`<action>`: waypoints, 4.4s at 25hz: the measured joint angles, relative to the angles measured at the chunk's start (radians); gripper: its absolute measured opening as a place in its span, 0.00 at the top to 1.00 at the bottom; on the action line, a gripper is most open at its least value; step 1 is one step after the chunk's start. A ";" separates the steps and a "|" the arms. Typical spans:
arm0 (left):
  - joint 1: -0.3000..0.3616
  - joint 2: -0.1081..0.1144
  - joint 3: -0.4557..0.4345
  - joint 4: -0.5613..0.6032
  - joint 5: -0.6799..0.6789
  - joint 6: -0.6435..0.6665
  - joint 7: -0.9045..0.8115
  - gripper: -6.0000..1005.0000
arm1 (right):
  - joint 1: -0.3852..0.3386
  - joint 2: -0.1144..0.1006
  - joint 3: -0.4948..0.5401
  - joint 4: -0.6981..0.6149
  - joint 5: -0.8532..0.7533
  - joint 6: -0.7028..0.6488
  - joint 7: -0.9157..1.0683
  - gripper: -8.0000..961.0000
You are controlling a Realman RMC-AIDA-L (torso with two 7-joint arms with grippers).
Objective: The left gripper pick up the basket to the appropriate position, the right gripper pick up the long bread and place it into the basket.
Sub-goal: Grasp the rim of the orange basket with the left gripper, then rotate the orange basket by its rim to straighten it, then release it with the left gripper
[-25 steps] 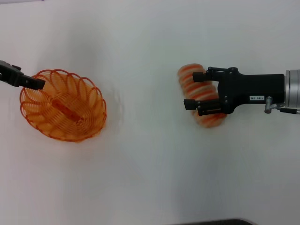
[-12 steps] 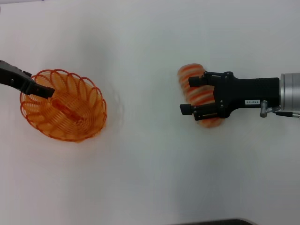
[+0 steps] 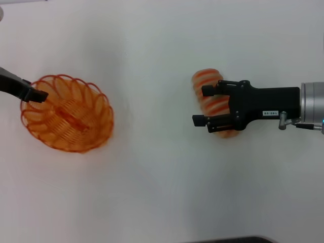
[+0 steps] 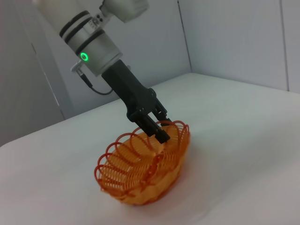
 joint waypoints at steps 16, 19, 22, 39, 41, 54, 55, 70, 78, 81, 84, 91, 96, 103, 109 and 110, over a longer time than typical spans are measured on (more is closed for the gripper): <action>0.003 -0.016 0.015 0.084 0.018 0.053 -0.126 0.79 | -0.001 0.000 0.002 -0.003 0.000 -0.002 -0.002 0.02; -0.003 -0.015 0.015 0.103 0.017 0.106 -0.204 0.79 | 0.000 0.001 0.009 -0.003 0.000 -0.002 -0.003 0.02; -0.006 -0.012 0.015 0.109 0.015 0.156 -0.279 0.79 | -0.001 0.002 0.032 -0.003 0.001 -0.003 -0.001 0.02; 0.033 -0.040 -0.048 0.126 -0.175 0.278 -0.519 0.91 | 0.005 0.046 0.202 -0.003 0.007 0.036 -0.020 0.02; 0.047 -0.041 -0.048 0.104 -0.229 0.259 -0.532 0.91 | 0.004 0.054 0.222 -0.003 0.007 0.044 -0.042 0.02; 0.158 -0.048 -0.011 0.046 -0.408 0.076 -0.575 0.91 | -0.003 0.081 0.353 0.050 0.079 0.075 -0.171 0.02; 0.171 -0.048 0.000 0.046 -0.423 0.061 -0.575 0.91 | -0.004 0.081 0.354 0.056 0.086 0.078 -0.176 0.02; 0.287 -0.048 0.107 0.043 -0.539 -0.085 -0.575 0.91 | 0.010 0.087 0.362 0.103 0.130 0.096 -0.229 0.02; 0.293 -0.048 0.141 0.022 -0.555 -0.118 -0.577 0.91 | 0.015 0.089 0.358 0.117 0.131 0.101 -0.234 0.02; 0.294 -0.048 0.143 0.018 -0.572 -0.125 -0.573 0.91 | 0.015 0.089 0.357 0.118 0.131 0.101 -0.236 0.02; 0.296 -0.048 0.143 0.017 -0.587 -0.131 -0.570 0.91 | 0.015 0.089 0.357 0.118 0.131 0.101 -0.241 0.02; 0.297 -0.048 0.149 0.016 -0.591 -0.136 -0.569 0.91 | 0.024 0.088 0.358 0.127 0.130 0.101 -0.259 0.02; 0.298 -0.048 0.157 0.021 -0.591 -0.141 -0.567 0.90 | 0.027 0.087 0.361 0.128 0.130 0.100 -0.267 0.02; 0.298 -0.048 0.152 0.027 -0.591 -0.121 -0.562 0.80 | 0.035 0.087 0.362 0.128 0.130 0.100 -0.267 0.02; 0.307 -0.045 0.123 0.034 -0.594 -0.085 -0.540 0.64 | 0.045 0.088 0.363 0.127 0.130 0.112 -0.267 0.02; 0.310 -0.045 0.112 0.035 -0.597 -0.077 -0.529 0.60 | 0.046 0.088 0.363 0.127 0.130 0.117 -0.267 0.02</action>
